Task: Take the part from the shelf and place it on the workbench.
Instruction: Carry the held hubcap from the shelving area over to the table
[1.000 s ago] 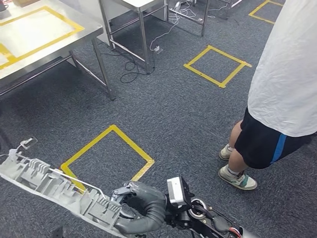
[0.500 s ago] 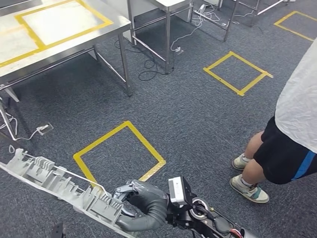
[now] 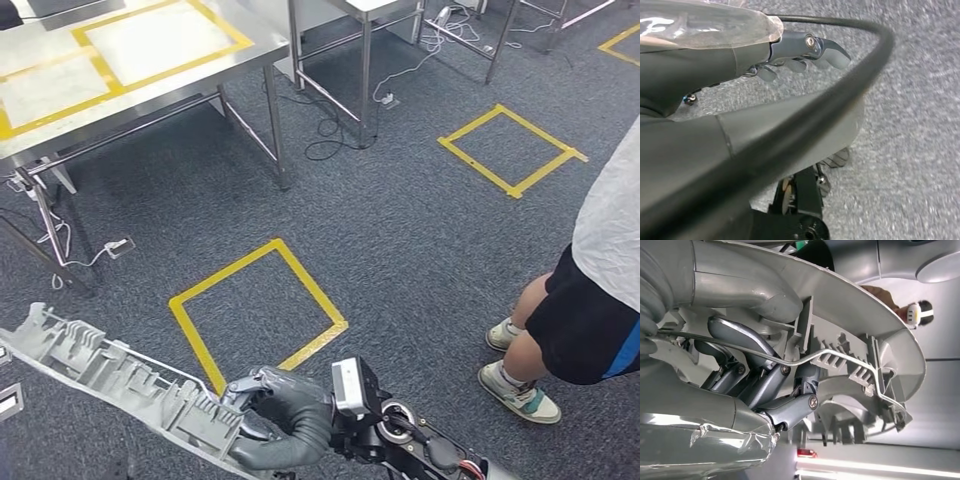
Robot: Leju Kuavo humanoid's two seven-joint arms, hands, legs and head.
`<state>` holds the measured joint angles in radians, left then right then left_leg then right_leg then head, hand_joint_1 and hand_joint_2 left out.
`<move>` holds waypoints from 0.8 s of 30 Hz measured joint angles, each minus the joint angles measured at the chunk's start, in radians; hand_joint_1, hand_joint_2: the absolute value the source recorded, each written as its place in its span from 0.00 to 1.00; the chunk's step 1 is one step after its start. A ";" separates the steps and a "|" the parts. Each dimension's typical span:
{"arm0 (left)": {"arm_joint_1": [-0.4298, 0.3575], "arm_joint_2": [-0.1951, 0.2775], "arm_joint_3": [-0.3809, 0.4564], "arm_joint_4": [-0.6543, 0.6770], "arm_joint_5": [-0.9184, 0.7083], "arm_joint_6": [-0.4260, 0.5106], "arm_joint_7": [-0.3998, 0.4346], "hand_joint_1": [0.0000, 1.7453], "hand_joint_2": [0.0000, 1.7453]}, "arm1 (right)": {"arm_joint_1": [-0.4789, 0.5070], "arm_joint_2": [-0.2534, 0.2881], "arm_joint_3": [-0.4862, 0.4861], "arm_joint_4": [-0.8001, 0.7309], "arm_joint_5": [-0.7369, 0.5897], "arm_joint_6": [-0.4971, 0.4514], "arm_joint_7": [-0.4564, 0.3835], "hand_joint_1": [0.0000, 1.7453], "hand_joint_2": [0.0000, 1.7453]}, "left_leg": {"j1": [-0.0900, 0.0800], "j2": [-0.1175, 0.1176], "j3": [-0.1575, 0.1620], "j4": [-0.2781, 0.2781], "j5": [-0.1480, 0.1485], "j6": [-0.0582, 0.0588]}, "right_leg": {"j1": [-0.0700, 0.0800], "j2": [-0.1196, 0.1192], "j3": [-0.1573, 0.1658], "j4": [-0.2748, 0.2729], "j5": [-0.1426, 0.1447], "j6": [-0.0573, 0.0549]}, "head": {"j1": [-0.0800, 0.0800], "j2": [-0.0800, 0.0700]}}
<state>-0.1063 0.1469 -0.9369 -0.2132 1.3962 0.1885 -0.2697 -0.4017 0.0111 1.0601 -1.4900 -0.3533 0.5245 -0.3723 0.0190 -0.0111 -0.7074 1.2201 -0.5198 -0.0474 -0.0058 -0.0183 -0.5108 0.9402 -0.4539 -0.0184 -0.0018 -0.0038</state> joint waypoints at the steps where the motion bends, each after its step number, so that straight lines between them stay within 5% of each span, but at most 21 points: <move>1: 0.000 0.001 0.000 0.000 0.000 0.000 0.000 0.00 0.00 | 0.000 0.000 0.000 0.000 0.000 0.000 0.000 1.00 1.00 | 0.000 0.004 0.034 -0.062 0.033 0.001 | 0.000 -0.004 0.001 0.000 -0.001 0.001 | -0.005 0.000; 4: -0.001 0.003 0.000 0.000 0.000 0.000 0.002 0.00 0.00 | 0.000 0.000 -0.001 0.000 -0.009 0.004 0.005 1.00 1.00 | -0.003 0.019 0.129 -0.247 0.095 0.012 | 0.006 -0.013 0.000 0.005 -0.007 0.012 | -0.018 0.000; 8: 0.002 0.002 0.000 0.000 0.000 0.000 0.005 0.00 0.00 | 0.001 0.000 -0.002 0.000 -0.021 0.007 0.012 1.00 1.00 | -0.002 0.016 0.143 -0.272 0.089 0.042 | 0.007 -0.010 -0.003 0.030 -0.014 0.037 | -0.011 0.000; 10: 0.001 0.002 0.000 0.000 0.000 0.000 0.006 0.00 0.00 | 0.002 0.000 -0.005 0.000 -0.023 0.006 0.013 1.00 1.00 | 0.000 0.014 0.152 -0.274 0.087 0.052 | 0.003 0.001 -0.037 0.105 -0.056 0.046 | -0.002 0.000; 12: 0.001 0.002 0.000 0.000 0.000 0.001 0.006 0.00 0.00 | 0.006 -0.001 -0.007 0.000 -0.024 0.005 0.013 1.00 1.00 | -0.001 0.013 0.155 -0.273 0.085 0.057 | 0.002 0.010 -0.104 0.244 -0.120 0.052 | 0.010 0.000; 14: 0.001 0.002 0.000 0.000 0.000 0.002 0.007 0.00 0.00 | 0.013 -0.002 -0.010 0.001 -0.025 0.004 0.013 1.00 1.00 | -0.002 0.010 0.159 -0.272 0.081 0.058 | 0.002 0.011 -0.151 0.324 -0.141 0.054 | 0.018 0.000; 15: 0.001 0.002 0.000 0.000 0.000 0.002 0.007 0.00 0.00 | 0.015 -0.002 -0.011 0.001 -0.025 0.004 0.014 1.00 1.00 | -0.003 0.008 0.163 -0.272 0.078 0.057 | 0.002 0.012 -0.149 0.309 -0.122 0.053 | 0.021 0.000; 17: 0.001 0.001 0.000 0.000 0.000 0.002 0.008 0.00 0.00 | 0.017 -0.002 -0.013 0.002 -0.025 0.003 0.015 1.00 1.00 | -0.003 0.003 0.175 -0.272 0.071 0.053 | 0.003 0.014 -0.100 0.183 -0.040 0.046 | 0.029 0.000; 19: 0.000 -0.002 0.001 0.000 0.001 0.004 0.009 0.00 0.00 | 0.017 -0.002 -0.013 0.002 -0.027 0.003 0.018 1.00 1.00 | -0.004 0.000 0.180 -0.272 0.064 0.046 | 0.008 0.018 -0.054 0.064 0.002 0.034 | 0.038 0.000; 24: 0.001 -0.002 0.005 0.000 0.005 0.010 0.010 0.00 0.00 | 0.017 -0.002 -0.013 0.003 -0.032 0.008 0.020 1.00 1.00 | -0.005 0.001 0.176 -0.237 0.047 0.020 | 0.008 0.017 -0.016 0.008 0.006 0.004 | 0.034 0.000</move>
<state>-0.1051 0.1446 -0.9319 -0.2134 1.4015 0.1982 -0.2595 -0.3848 0.0091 1.0467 -1.4874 -0.3851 0.5325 -0.3528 0.0139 -0.0104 -0.5314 0.9827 -0.4724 -0.0271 0.0018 -0.0012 -0.5269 0.9487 -0.4482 -0.0144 0.0324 -0.0038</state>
